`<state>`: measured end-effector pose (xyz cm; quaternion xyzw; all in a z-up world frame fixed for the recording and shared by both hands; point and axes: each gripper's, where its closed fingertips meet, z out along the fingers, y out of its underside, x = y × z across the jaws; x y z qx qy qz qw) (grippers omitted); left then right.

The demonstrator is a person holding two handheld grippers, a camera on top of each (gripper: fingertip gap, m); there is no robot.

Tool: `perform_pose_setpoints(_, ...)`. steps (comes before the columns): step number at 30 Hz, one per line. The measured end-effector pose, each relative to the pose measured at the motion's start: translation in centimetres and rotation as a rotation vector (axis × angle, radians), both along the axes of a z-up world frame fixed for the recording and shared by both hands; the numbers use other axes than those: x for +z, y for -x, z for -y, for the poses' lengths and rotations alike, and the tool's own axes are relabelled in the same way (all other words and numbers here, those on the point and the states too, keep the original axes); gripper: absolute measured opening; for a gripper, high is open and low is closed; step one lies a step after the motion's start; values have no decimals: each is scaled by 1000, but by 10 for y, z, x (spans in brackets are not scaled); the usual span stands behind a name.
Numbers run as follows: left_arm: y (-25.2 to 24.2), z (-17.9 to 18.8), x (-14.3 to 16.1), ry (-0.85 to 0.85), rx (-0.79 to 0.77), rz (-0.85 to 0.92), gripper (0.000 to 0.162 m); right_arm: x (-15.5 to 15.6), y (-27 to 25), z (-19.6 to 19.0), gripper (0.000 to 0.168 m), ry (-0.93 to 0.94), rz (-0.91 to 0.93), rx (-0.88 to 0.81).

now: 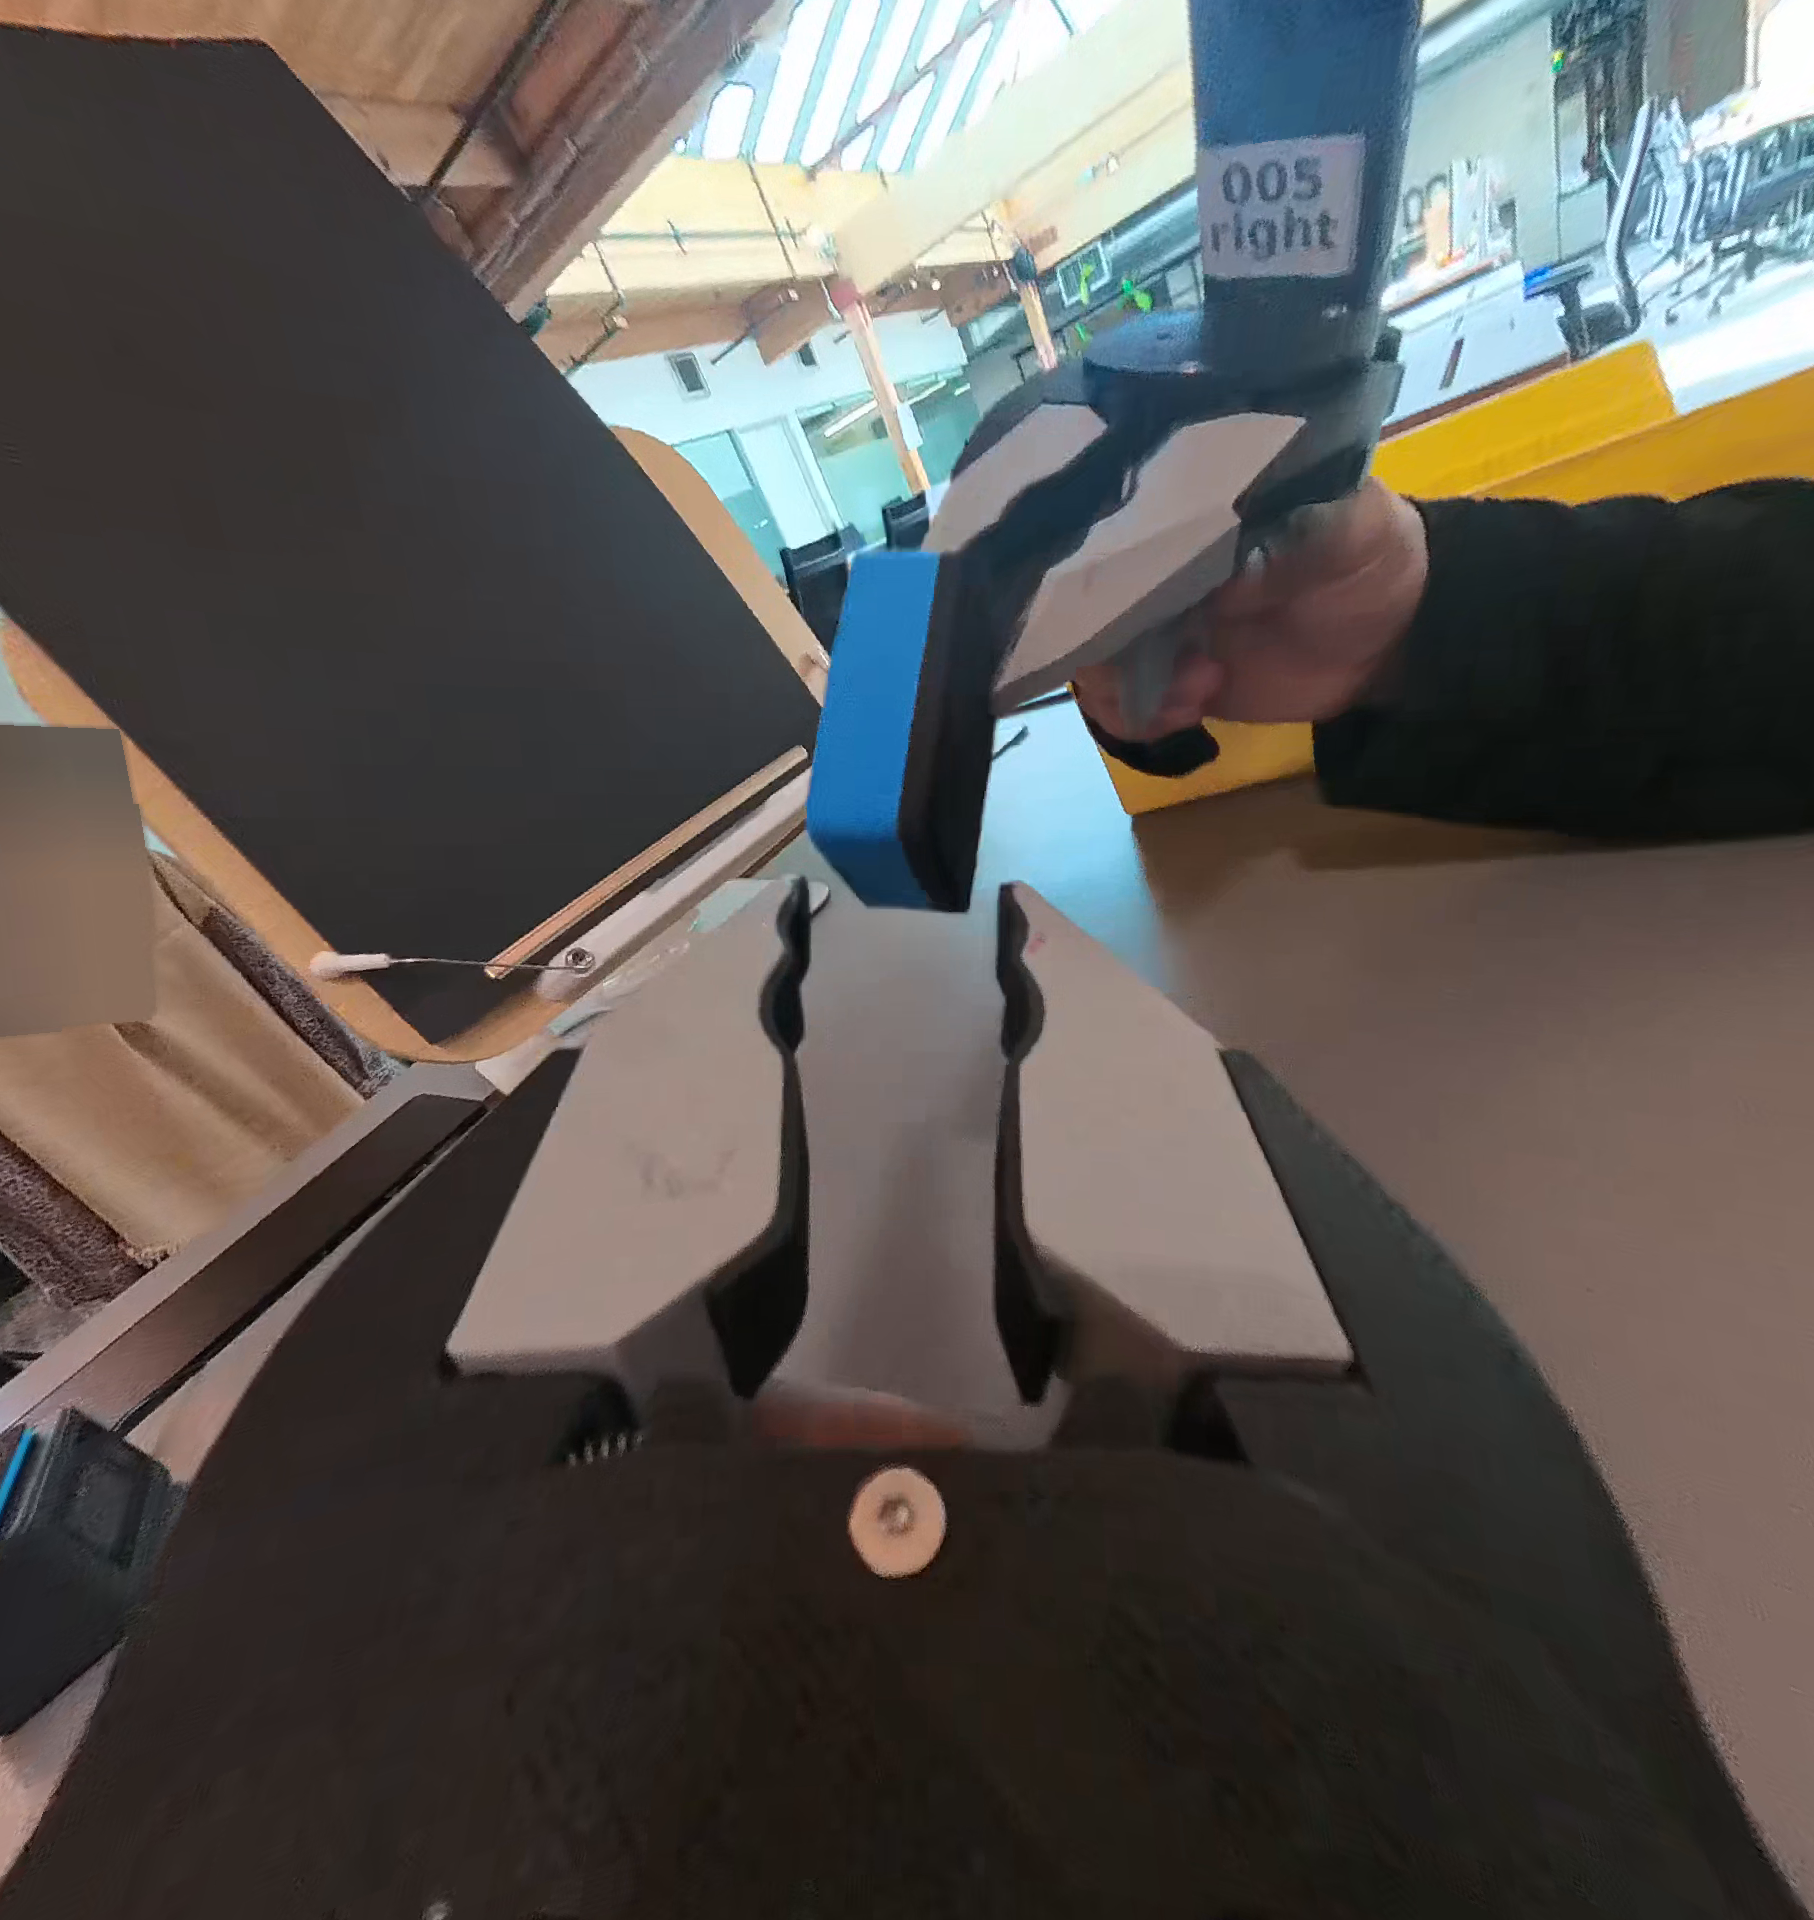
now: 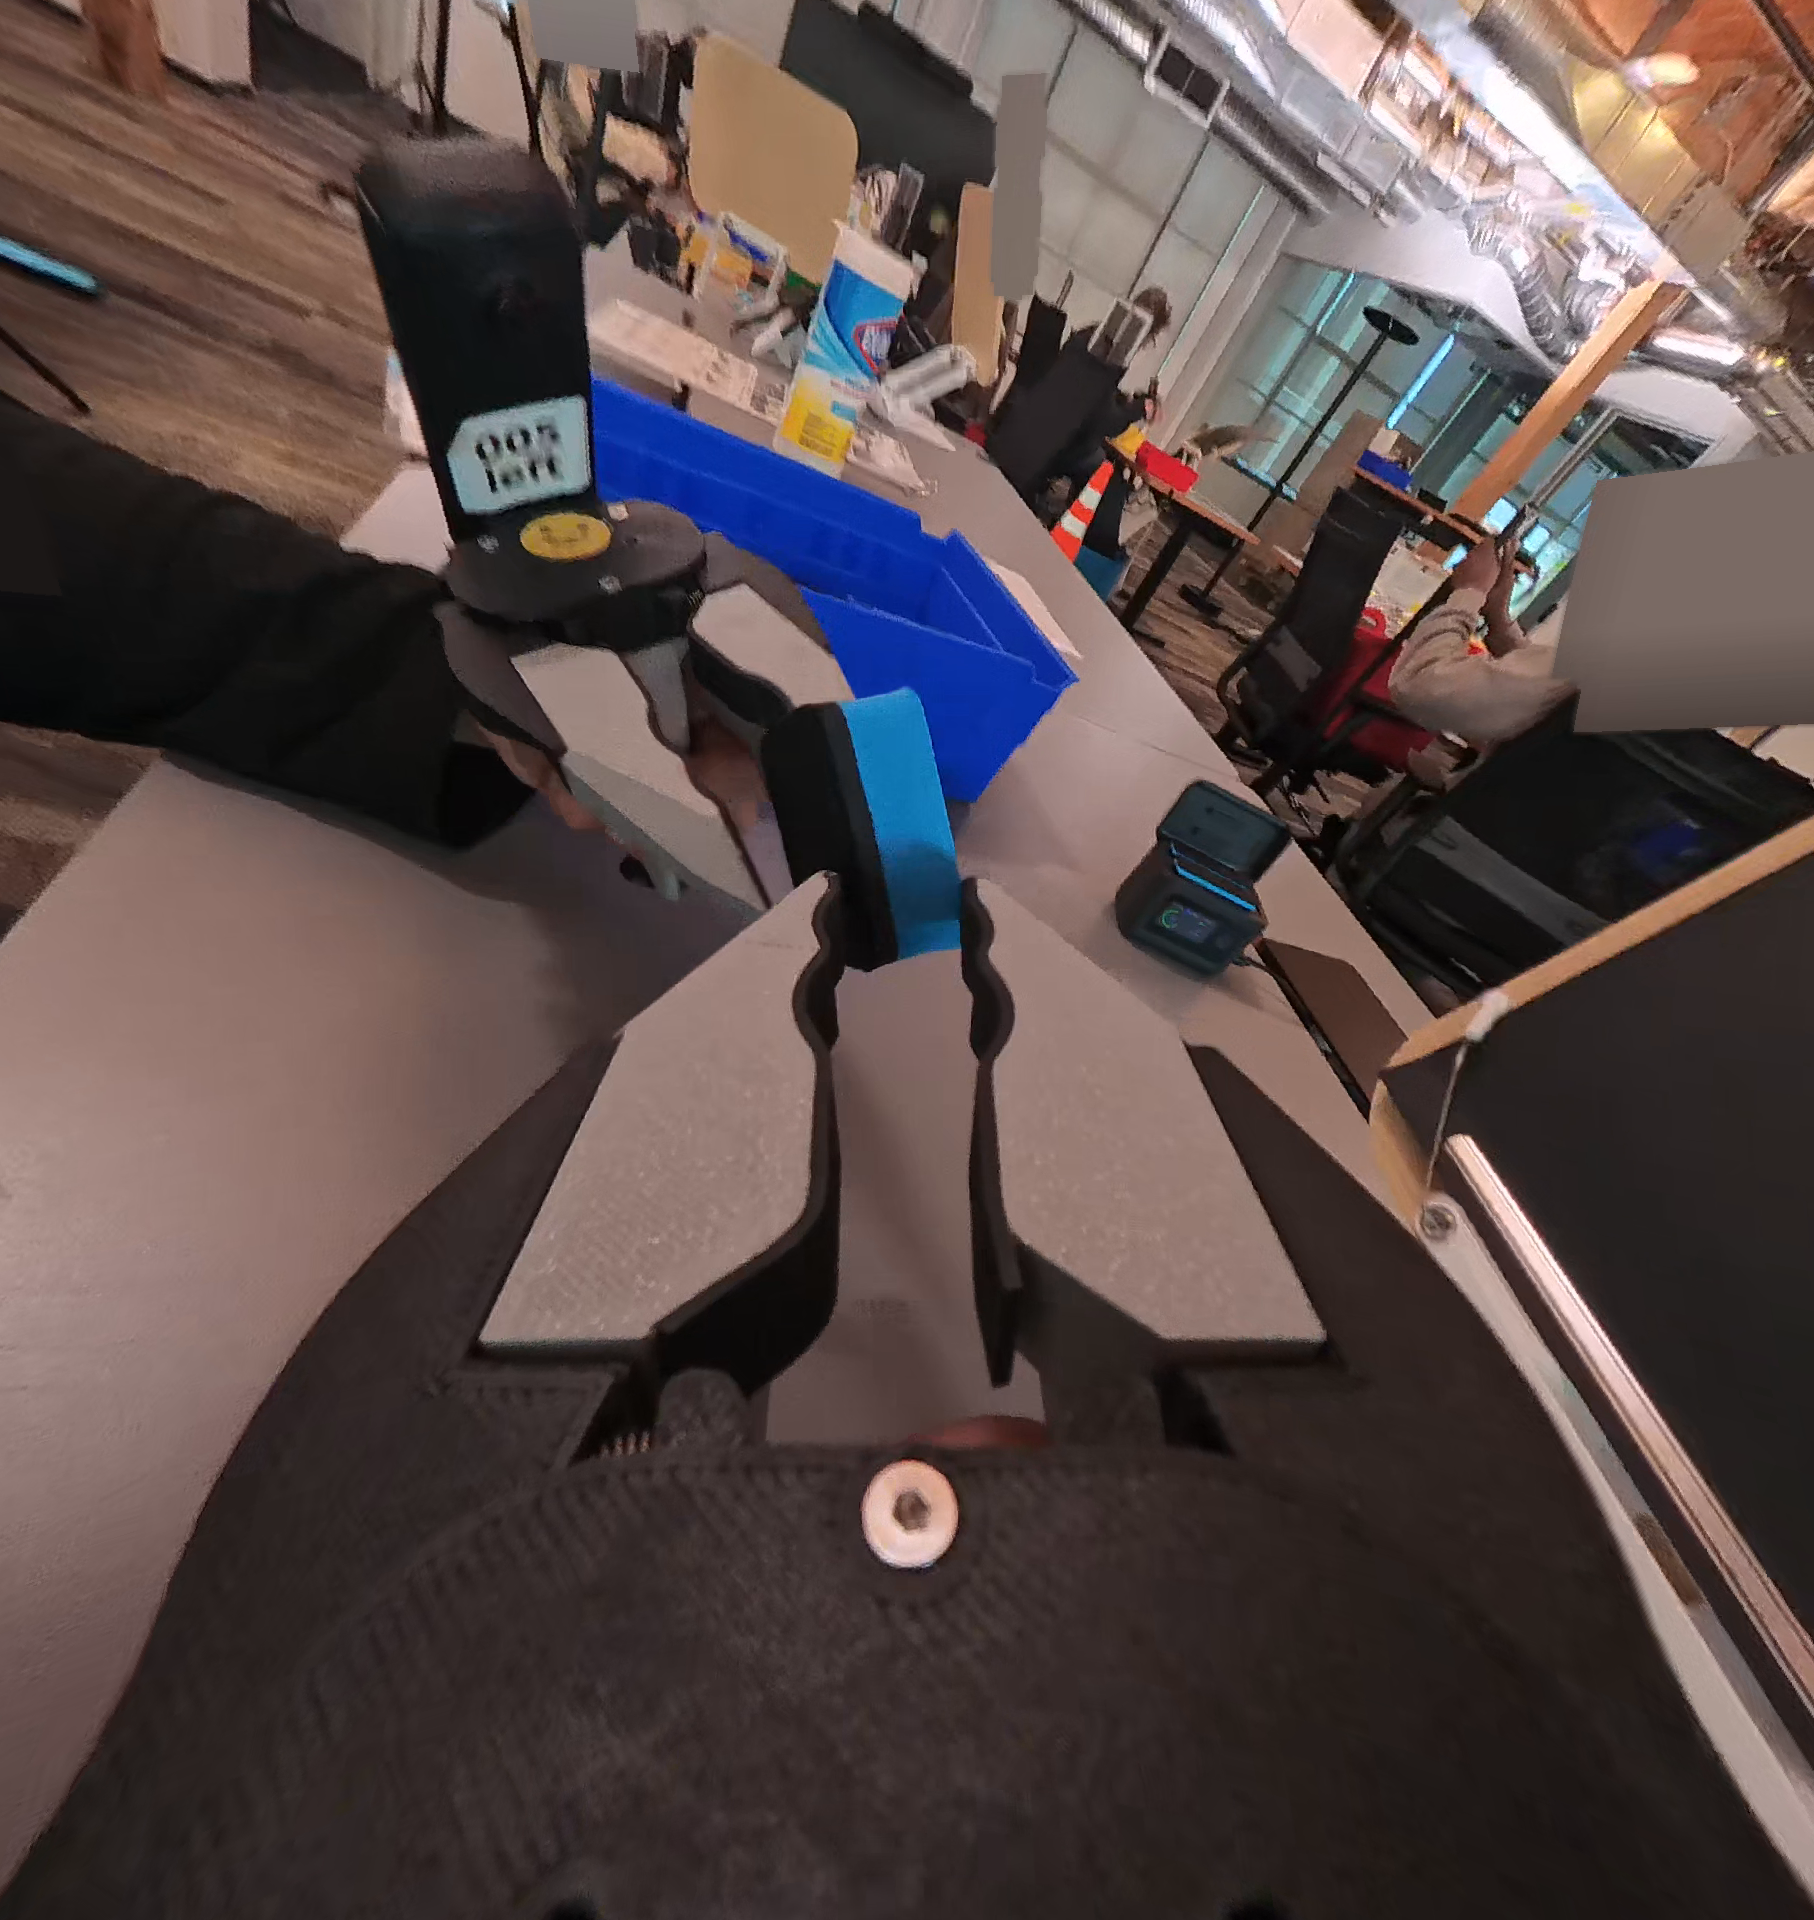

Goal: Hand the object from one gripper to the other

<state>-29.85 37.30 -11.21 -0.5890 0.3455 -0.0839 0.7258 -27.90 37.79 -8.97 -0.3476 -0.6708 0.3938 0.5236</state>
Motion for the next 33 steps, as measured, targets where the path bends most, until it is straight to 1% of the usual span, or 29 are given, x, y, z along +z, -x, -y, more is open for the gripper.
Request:
perform_pose_setpoints(2,1,-3,-3,1,27,-22,49,-12,3,-9,17,-68,56,-62)
perform_pose_setpoints(3,3,-4,-3,-1,39,-26,53,-17,4,-13,17,-100,77,-88)
perform_pose_setpoints(6,7,-5,-5,5,56,-42,55,-27,6,-20,18,-156,119,-138)
perform_pose_setpoints(8,11,-8,-9,3,89,-82,55,-35,8,-21,18,-201,155,-153)
perform_pose_setpoints(11,8,-9,-17,3,98,-140,52,-48,12,-19,18,-291,213,-169)
perform_pose_setpoints(16,3,-11,-31,20,105,-226,46,-58,18,-8,18,-373,254,-155)
perform_pose_setpoints(17,3,-11,-33,19,104,-239,43,-62,19,-8,18,-398,269,-164)
perform_pose_setpoints(19,1,-9,-34,13,91,-274,22,-65,20,-9,18,-433,282,-179)
perform_pose_setpoints(21,1,-7,-36,38,69,-288,20,-66,20,-9,19,-408,284,-169)
perform_pose_setpoints(24,1,-4,-27,32,42,-239,19,-55,17,-5,20,-304,232,-131)
perform_pose_setpoints(26,2,-1,-16,18,27,-172,19,-44,13,-5,22,-239,191,-114)
perform_pose_setpoints(28,4,5,1,-7,-13,-64,18,-38,9,-5,25,-162,173,-87)
perform_pose_setpoints(31,8,22,32,-52,-127,147,18,-35,7,1,37,-19,160,-18)
perform_pose_setpoints(33,10,32,47,-74,-202,252,19,-33,9,7,42,50,143,29)
